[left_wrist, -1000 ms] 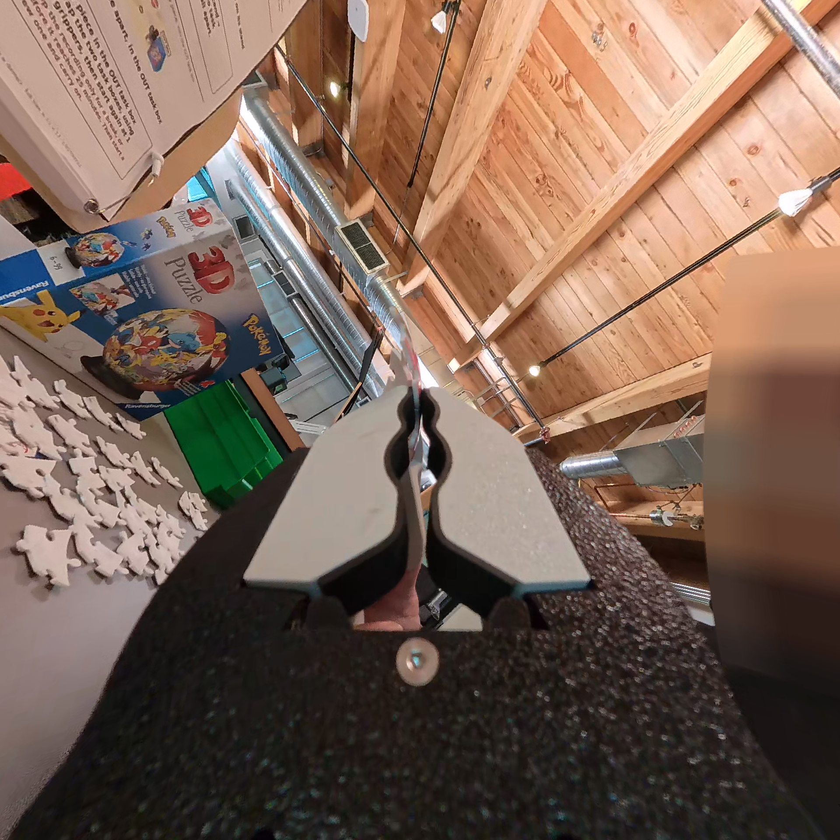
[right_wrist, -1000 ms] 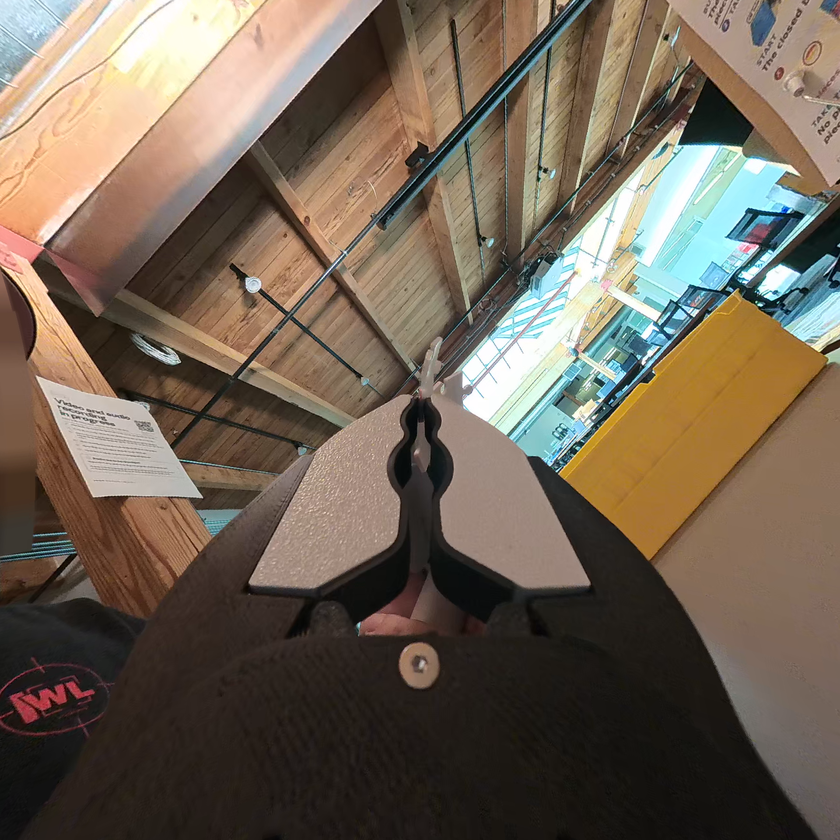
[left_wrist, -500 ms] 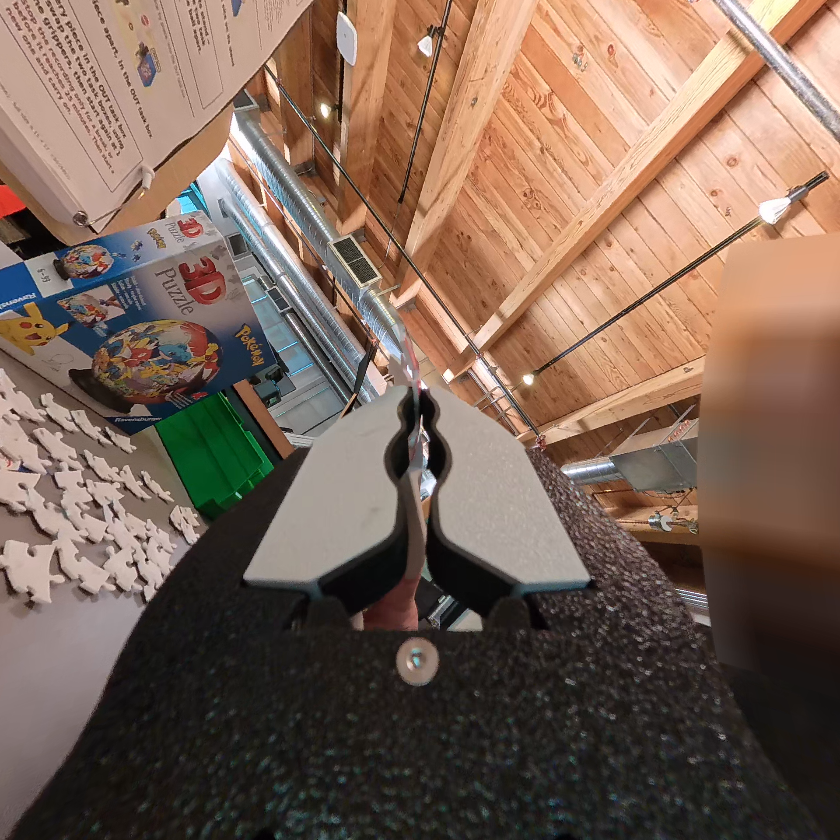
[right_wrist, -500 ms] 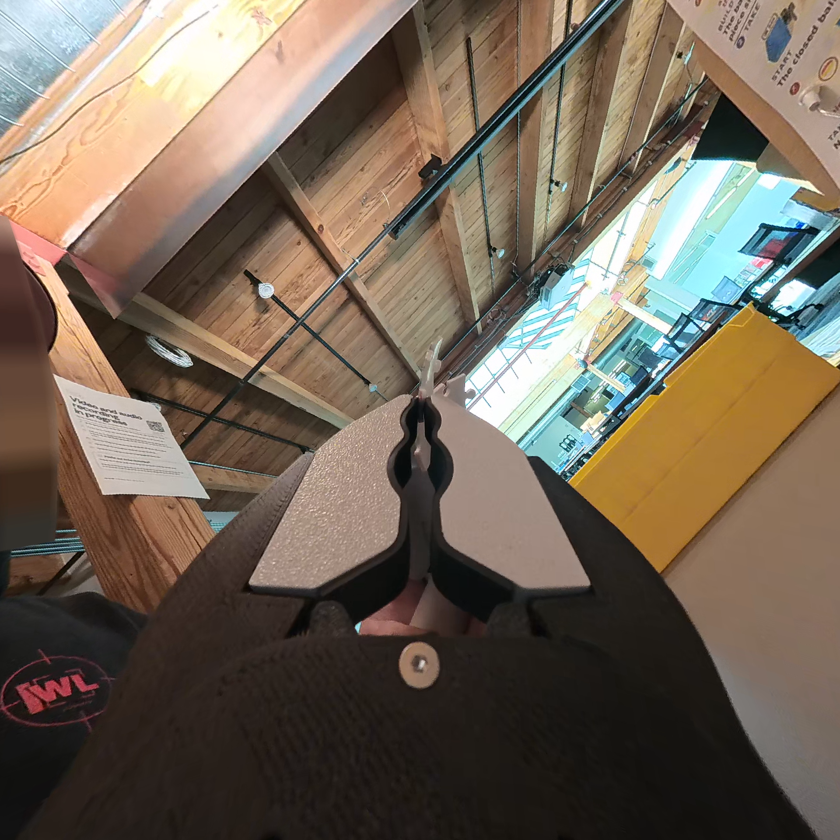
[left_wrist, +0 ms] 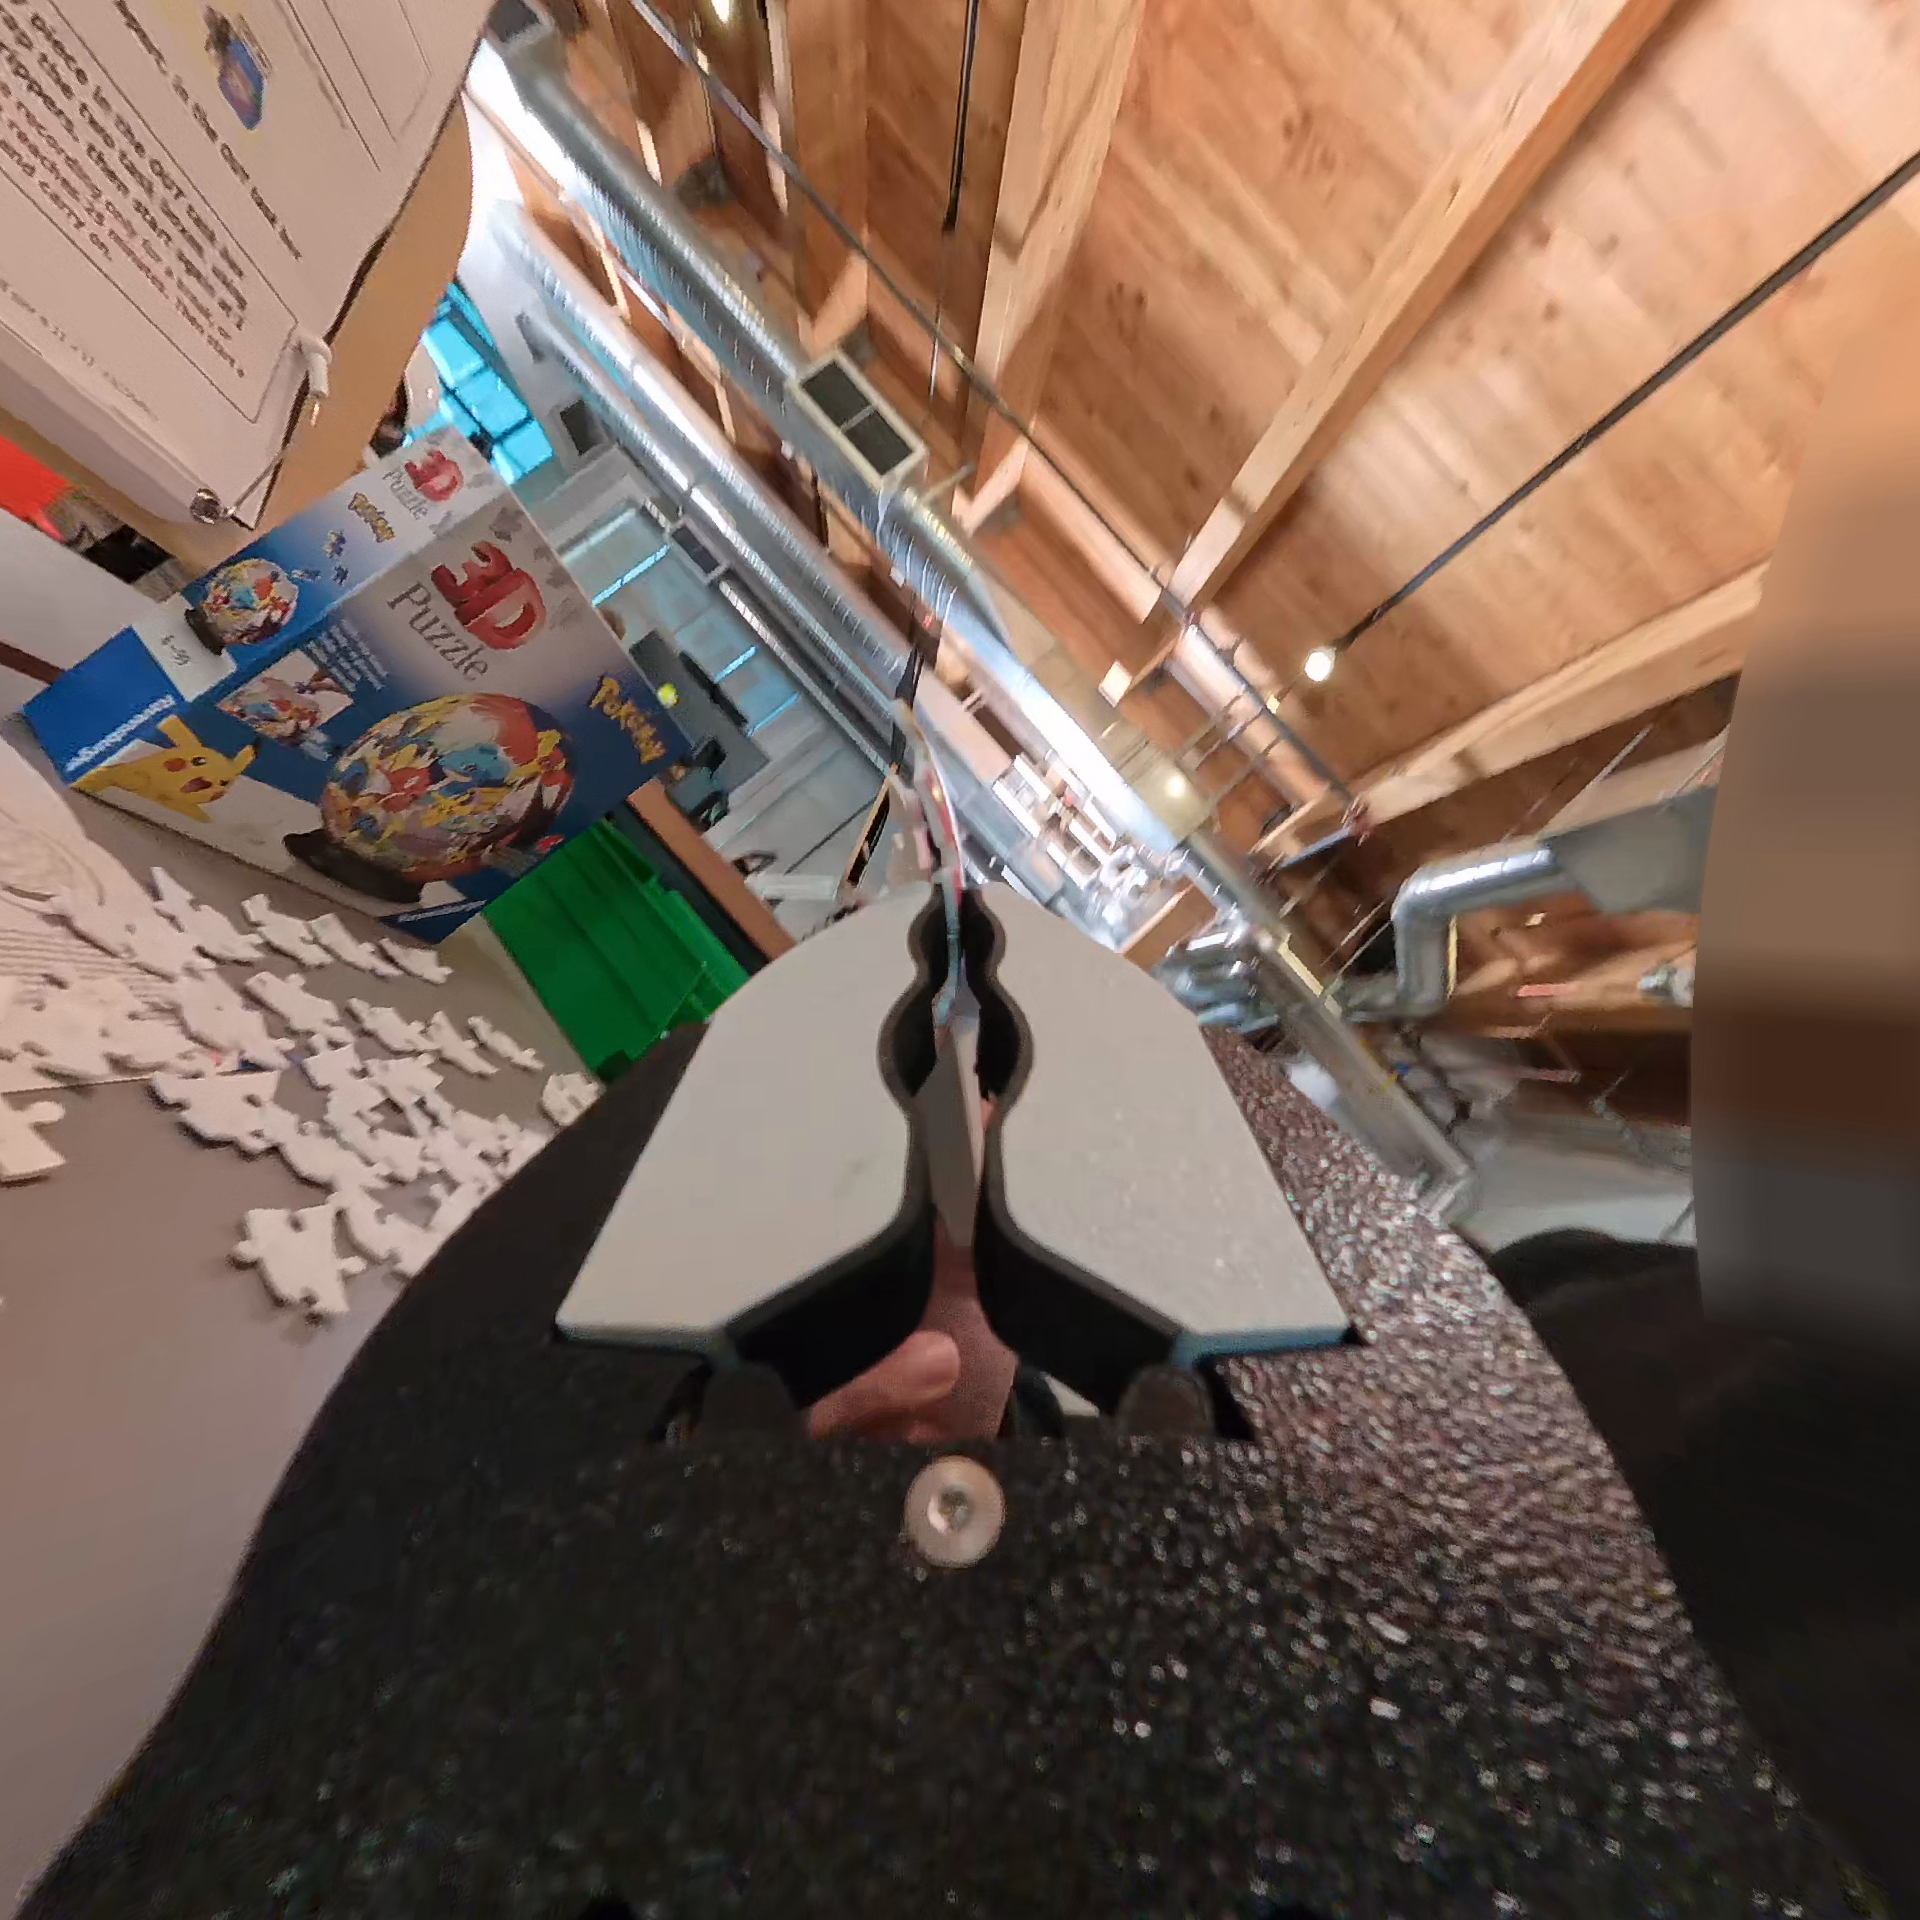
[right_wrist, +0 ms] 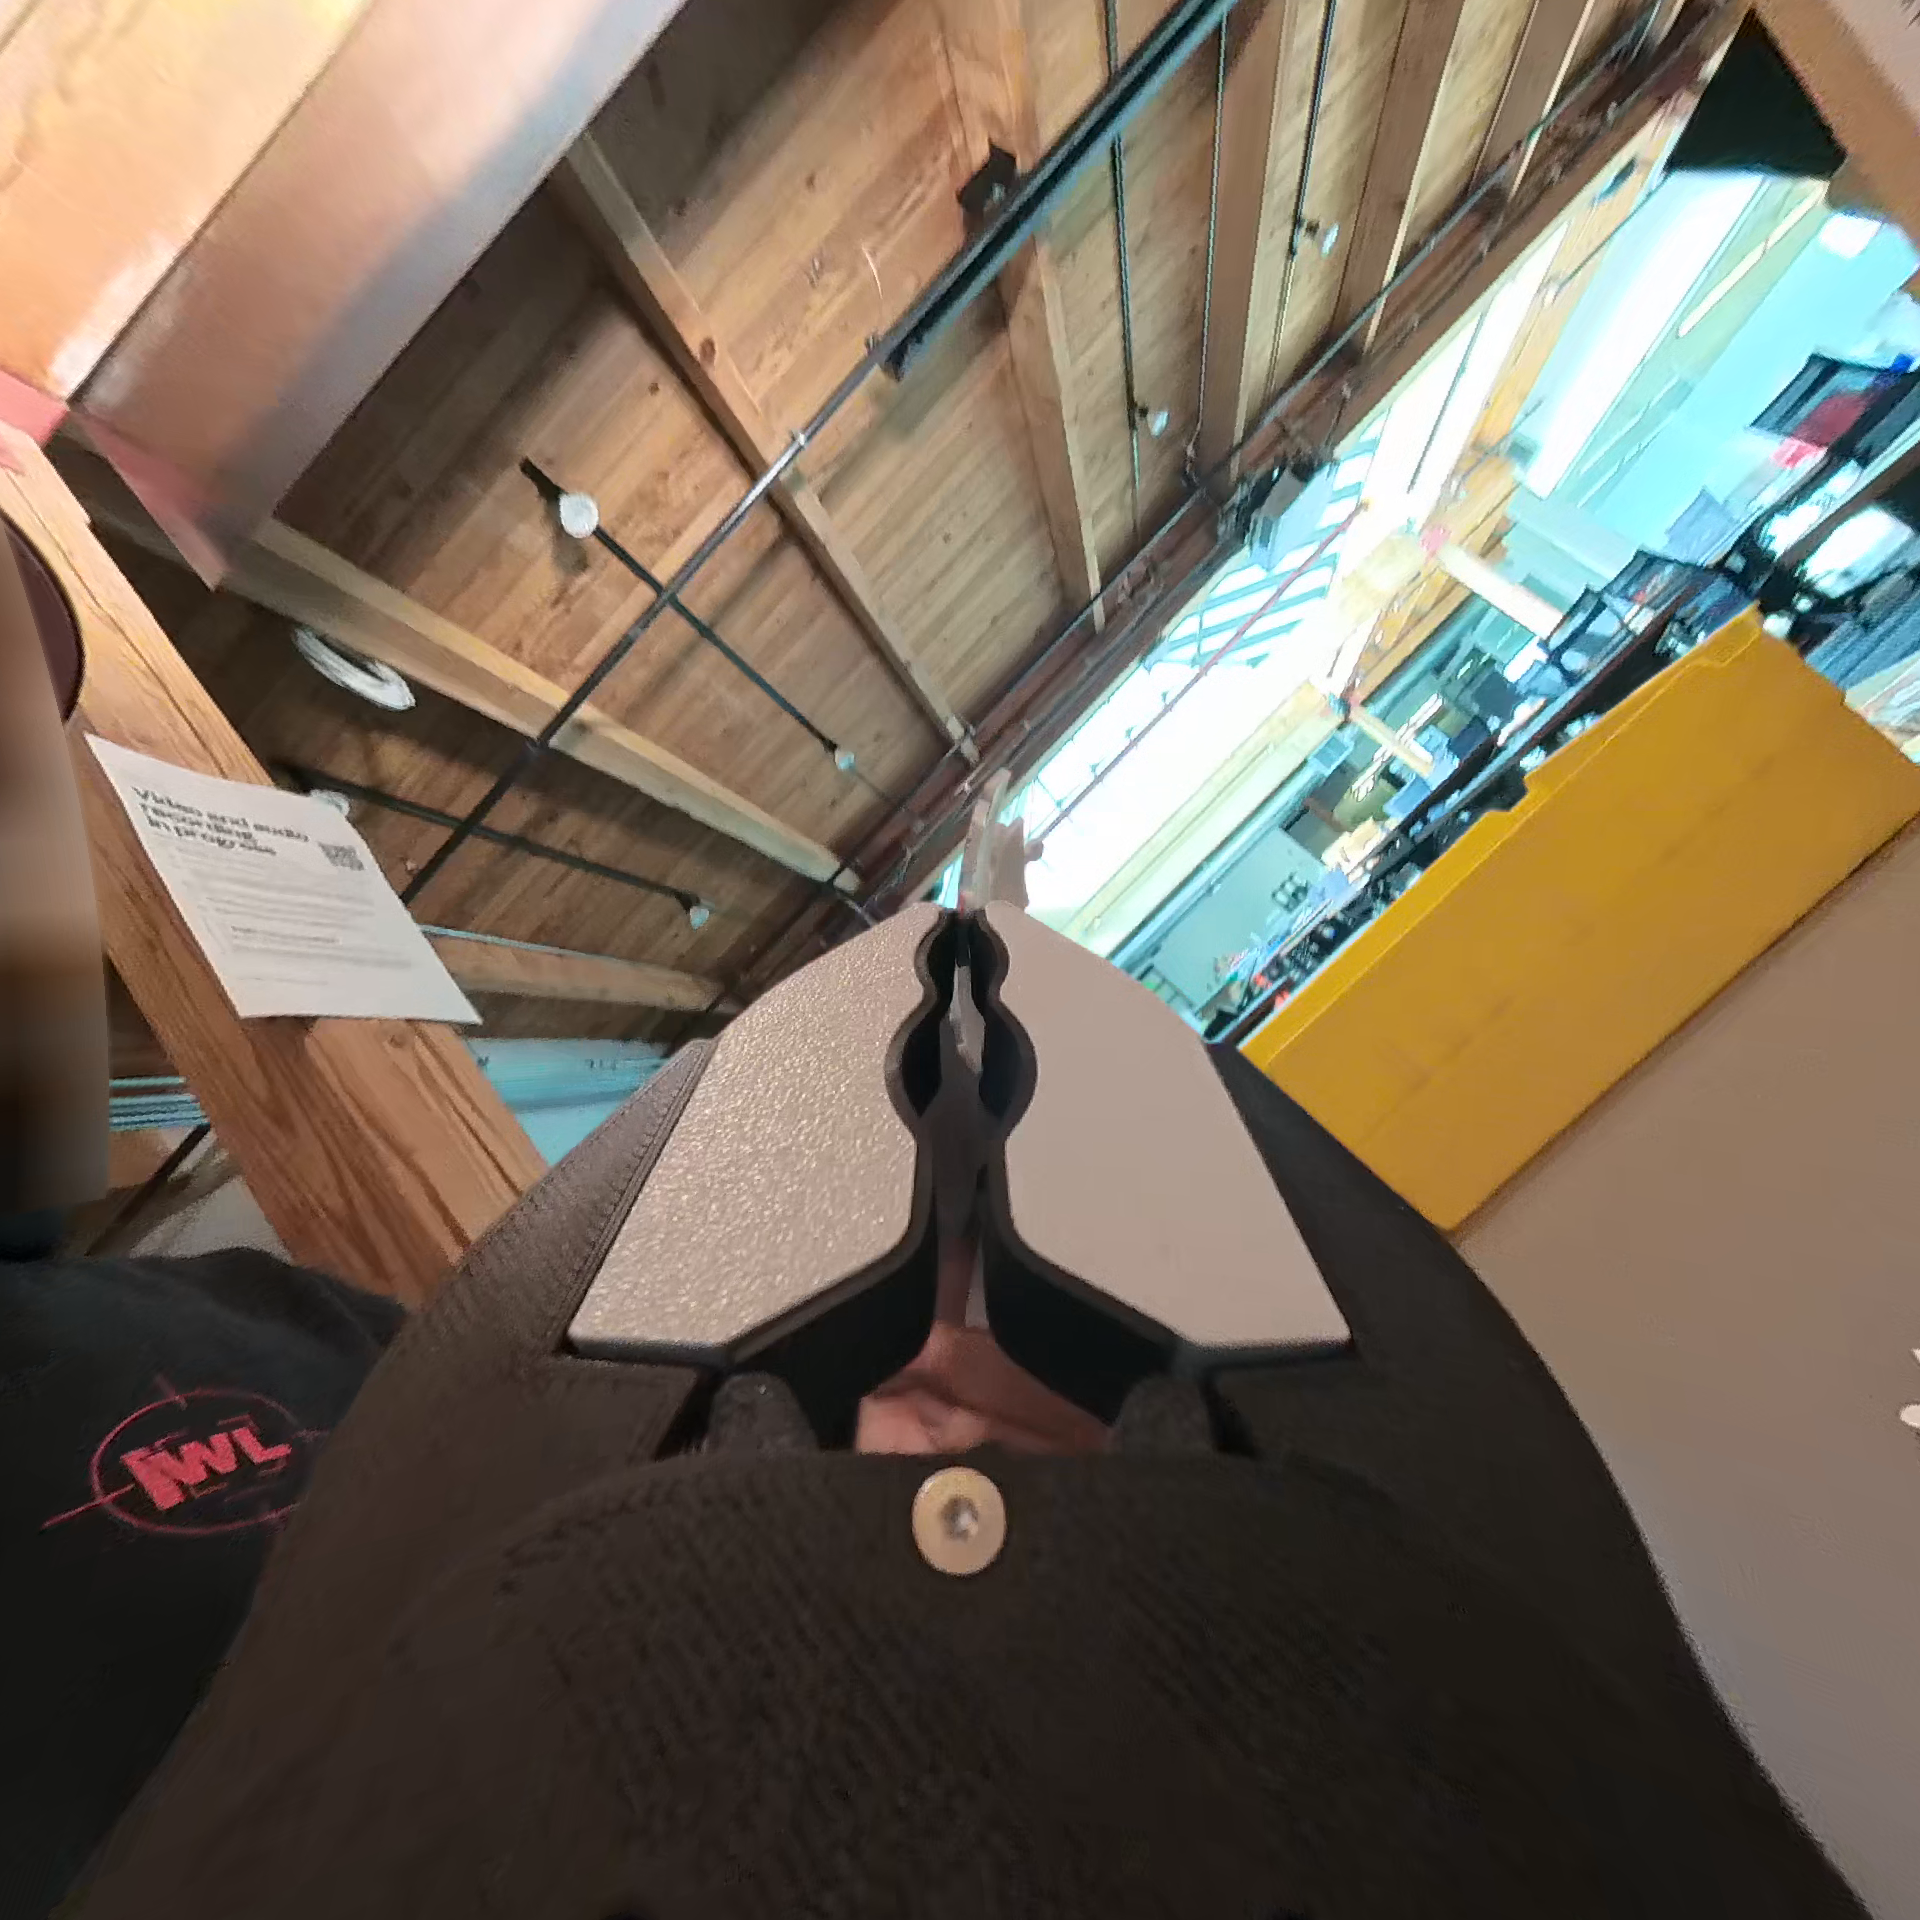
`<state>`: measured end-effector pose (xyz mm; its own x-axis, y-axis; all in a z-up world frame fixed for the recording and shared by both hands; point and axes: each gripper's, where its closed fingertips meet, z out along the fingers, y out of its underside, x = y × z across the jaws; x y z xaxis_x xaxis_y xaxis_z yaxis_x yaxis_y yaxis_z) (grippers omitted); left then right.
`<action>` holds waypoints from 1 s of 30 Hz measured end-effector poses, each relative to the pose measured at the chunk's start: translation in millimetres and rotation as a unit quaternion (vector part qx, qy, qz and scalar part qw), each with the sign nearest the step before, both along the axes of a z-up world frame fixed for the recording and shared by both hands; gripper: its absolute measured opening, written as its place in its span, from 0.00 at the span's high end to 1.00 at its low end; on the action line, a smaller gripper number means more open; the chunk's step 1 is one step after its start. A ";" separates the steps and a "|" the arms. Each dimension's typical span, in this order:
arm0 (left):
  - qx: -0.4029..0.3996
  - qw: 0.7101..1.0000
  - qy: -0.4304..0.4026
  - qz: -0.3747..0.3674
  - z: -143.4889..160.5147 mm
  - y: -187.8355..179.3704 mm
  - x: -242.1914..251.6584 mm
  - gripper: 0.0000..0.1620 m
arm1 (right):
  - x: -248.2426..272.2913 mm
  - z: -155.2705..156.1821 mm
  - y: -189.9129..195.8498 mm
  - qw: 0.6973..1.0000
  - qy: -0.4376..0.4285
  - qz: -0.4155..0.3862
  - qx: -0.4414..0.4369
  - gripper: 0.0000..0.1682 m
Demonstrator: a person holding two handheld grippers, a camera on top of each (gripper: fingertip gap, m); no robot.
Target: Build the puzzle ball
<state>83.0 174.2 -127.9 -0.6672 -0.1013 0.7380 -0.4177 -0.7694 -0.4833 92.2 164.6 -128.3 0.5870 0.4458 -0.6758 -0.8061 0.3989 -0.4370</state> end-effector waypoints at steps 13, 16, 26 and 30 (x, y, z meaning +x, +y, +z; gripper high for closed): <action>0.089 0.996 -0.002 -0.031 -0.1 15.6 -6.8 0.99 | -6.9 -1.9 0.8 0.999 -0.025 0.031 -0.026 0.99; 0.085 0.996 -0.003 -0.034 0.7 15.8 -7.9 0.99 | -6.8 -3.3 0.2 0.999 -0.025 0.036 -0.026 0.99; 0.077 0.996 0.002 -0.036 -0.2 20.3 -8.9 0.99 | -13.0 -5.5 1.2 0.997 -0.036 0.064 -0.031 0.99; 0.114 0.992 0.002 -0.053 -5.3 14.9 -13.3 0.99 | -12.2 -5.3 -0.3 0.996 -0.059 0.051 -0.044 0.99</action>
